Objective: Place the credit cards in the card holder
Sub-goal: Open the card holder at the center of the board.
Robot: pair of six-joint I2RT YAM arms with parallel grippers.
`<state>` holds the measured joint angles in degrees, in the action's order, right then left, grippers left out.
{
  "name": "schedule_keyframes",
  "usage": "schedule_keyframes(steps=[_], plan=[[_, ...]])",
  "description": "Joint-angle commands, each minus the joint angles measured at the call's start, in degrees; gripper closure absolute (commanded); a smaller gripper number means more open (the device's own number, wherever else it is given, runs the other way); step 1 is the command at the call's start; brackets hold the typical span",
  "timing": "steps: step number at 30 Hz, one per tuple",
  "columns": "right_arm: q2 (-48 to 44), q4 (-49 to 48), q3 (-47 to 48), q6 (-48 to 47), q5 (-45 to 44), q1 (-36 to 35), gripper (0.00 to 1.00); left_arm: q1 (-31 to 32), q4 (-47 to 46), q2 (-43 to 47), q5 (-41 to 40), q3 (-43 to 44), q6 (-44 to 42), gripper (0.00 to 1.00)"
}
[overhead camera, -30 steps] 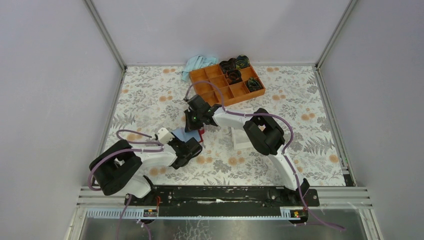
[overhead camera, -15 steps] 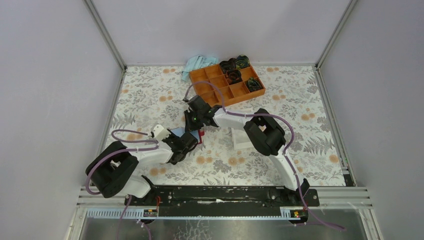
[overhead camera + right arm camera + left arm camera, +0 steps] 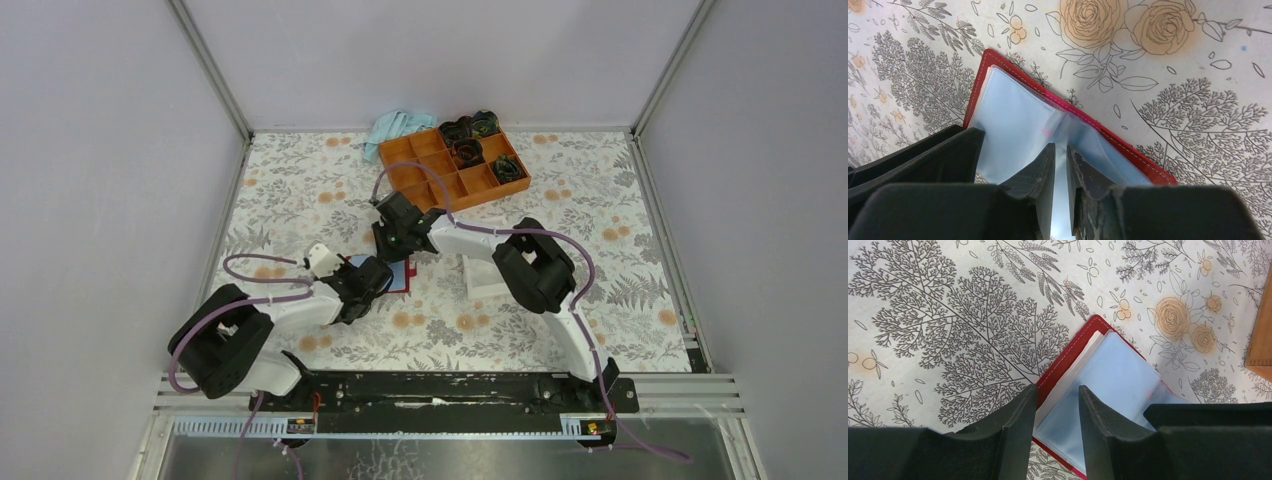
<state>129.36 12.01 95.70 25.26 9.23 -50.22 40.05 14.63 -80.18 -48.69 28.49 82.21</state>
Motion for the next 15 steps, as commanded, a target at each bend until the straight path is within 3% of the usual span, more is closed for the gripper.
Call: schedule_keyframes(steps=[1,15], plan=[[-1.6,8.2,-1.4,-2.3,-4.8,0.6,0.77,-0.3,-1.2,-0.2,4.2,0.0,-2.0,0.56],[-3.0,8.4,1.7,-2.0,-4.9,2.1,0.71,-0.2,-1.5,-1.1,5.3,0.3,-4.4,0.58]])
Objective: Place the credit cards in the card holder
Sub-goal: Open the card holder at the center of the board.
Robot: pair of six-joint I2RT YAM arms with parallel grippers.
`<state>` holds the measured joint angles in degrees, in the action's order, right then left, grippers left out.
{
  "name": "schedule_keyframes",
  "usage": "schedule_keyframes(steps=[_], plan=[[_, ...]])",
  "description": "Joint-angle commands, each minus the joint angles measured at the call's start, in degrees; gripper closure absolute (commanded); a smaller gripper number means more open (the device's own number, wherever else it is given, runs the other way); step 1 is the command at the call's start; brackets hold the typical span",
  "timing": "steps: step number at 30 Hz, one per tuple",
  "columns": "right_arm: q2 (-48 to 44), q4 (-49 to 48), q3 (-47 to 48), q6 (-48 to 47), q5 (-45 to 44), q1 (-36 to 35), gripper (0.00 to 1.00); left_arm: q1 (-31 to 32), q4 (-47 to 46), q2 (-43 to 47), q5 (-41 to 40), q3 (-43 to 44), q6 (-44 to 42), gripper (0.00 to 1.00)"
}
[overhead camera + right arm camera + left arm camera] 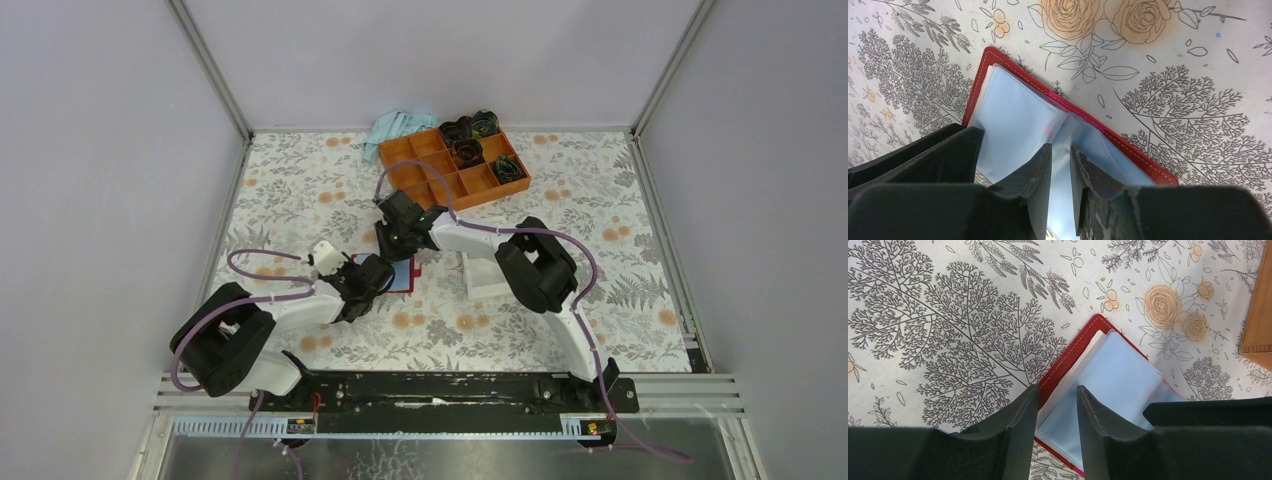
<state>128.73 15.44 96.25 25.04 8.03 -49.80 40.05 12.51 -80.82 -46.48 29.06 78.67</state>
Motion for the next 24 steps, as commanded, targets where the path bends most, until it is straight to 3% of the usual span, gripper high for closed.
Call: schedule_keyframes(steps=[1,24], plan=[[-2.5,4.9,1.3,-1.7,-3.6,1.8,0.70,-0.2,0.6,-0.2,2.9,-0.4,-0.8,0.59],[-5.4,4.5,2.8,-1.4,-3.8,2.9,0.68,1.1,2.5,3.6,-0.1,0.4,-1.2,0.59]])
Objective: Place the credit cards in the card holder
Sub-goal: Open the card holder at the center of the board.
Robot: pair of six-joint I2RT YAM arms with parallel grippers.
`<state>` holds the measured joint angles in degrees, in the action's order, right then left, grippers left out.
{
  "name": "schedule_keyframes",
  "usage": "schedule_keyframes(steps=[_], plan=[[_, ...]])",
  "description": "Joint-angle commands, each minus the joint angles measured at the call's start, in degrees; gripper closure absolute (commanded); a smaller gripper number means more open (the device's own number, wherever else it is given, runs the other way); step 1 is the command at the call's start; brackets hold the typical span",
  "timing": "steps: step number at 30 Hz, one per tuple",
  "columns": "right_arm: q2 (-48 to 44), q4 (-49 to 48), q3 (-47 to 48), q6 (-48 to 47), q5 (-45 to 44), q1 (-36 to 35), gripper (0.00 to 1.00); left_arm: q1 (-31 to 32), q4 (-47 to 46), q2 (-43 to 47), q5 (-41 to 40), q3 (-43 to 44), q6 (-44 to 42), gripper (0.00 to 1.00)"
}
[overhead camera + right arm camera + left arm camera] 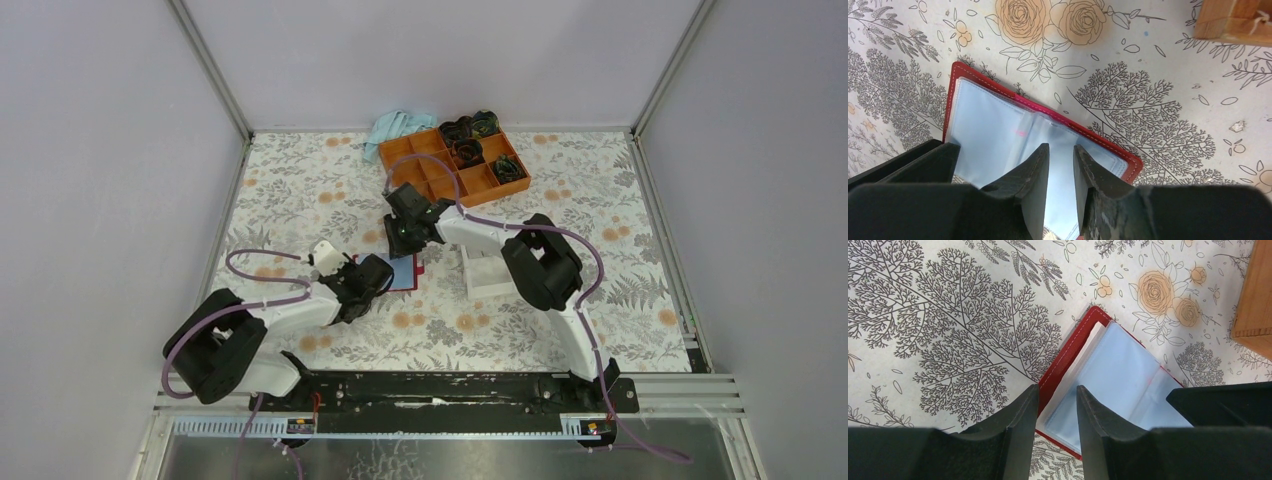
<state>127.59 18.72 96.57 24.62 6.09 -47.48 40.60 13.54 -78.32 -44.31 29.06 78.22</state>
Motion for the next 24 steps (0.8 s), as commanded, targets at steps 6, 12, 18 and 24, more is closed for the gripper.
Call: schedule_keyframes(steps=[6,12,18,24], plan=[[-5.8,1.6,2.6,-1.2,-1.9,0.9,0.67,2.2,1.5,2.0,-4.0,0.9,-1.3,0.59],[-7.4,2.0,3.1,-1.4,-2.7,1.4,0.67,3.3,1.6,3.0,-5.1,1.1,-1.5,0.59],[-9.6,2.7,3.1,-1.9,-3.6,2.5,0.65,3.7,1.7,3.4,-5.7,1.2,-1.7,0.59],[-12.6,4.7,2.4,-3.0,-5.5,4.0,0.61,3.9,1.7,2.8,-5.5,1.1,-1.4,0.59]])
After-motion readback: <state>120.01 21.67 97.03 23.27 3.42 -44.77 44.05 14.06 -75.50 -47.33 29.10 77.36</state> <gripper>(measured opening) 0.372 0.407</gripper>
